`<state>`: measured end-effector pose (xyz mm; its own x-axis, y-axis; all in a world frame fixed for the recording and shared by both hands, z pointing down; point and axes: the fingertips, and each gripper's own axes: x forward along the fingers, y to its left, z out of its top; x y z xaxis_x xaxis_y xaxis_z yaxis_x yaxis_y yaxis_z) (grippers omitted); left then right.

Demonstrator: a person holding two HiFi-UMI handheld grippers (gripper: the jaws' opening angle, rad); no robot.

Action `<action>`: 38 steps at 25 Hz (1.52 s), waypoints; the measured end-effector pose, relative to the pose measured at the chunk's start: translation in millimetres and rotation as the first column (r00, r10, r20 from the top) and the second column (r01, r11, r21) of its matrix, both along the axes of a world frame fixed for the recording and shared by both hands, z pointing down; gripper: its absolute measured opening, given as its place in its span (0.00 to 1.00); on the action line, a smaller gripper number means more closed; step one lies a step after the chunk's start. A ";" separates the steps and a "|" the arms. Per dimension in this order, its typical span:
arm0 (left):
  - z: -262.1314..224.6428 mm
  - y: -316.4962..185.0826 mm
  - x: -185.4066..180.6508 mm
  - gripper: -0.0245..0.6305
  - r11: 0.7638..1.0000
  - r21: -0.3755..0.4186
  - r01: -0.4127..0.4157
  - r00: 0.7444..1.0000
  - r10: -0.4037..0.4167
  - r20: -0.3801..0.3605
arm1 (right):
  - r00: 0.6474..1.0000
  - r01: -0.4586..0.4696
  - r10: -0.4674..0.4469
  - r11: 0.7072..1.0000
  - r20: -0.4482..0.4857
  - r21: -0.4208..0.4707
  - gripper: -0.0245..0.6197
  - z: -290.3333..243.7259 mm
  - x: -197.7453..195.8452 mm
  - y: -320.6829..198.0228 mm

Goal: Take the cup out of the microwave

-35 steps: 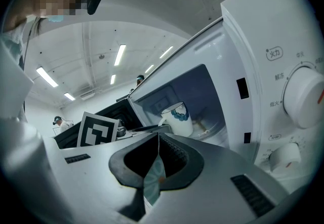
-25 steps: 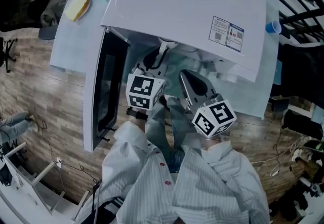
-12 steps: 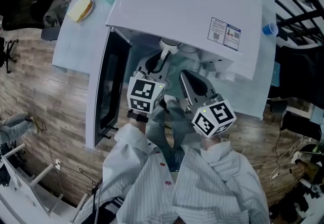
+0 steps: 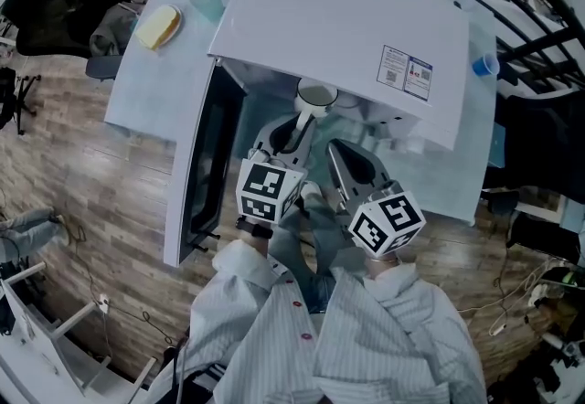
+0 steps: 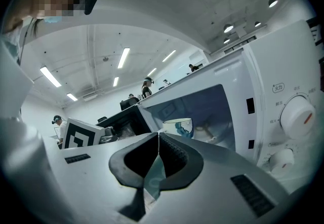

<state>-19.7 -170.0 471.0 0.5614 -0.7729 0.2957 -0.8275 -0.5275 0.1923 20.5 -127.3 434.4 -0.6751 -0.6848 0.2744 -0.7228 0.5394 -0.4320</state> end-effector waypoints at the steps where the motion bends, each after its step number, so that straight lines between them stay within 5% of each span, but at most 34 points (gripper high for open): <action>1: -1.1 2.9 -1.2 0.14 1.000 -0.001 0.002 1.000 -0.002 -0.002 | 1.000 0.003 -0.003 1.000 -0.001 0.004 0.09 -1.6 -1.2 1.0; 38: -100.4 81.1 -49.5 0.14 0.987 0.093 0.133 0.984 -0.120 -0.130 | 0.985 0.162 -0.169 0.974 0.032 0.161 0.09 -89.9 -35.6 27.1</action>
<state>-69.2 -88.9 370.6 0.4847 -0.8622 0.1472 -0.8618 -0.4419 0.2489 -15.1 -100.2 344.5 -0.7918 -0.5948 0.1387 -0.5995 0.7136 -0.3625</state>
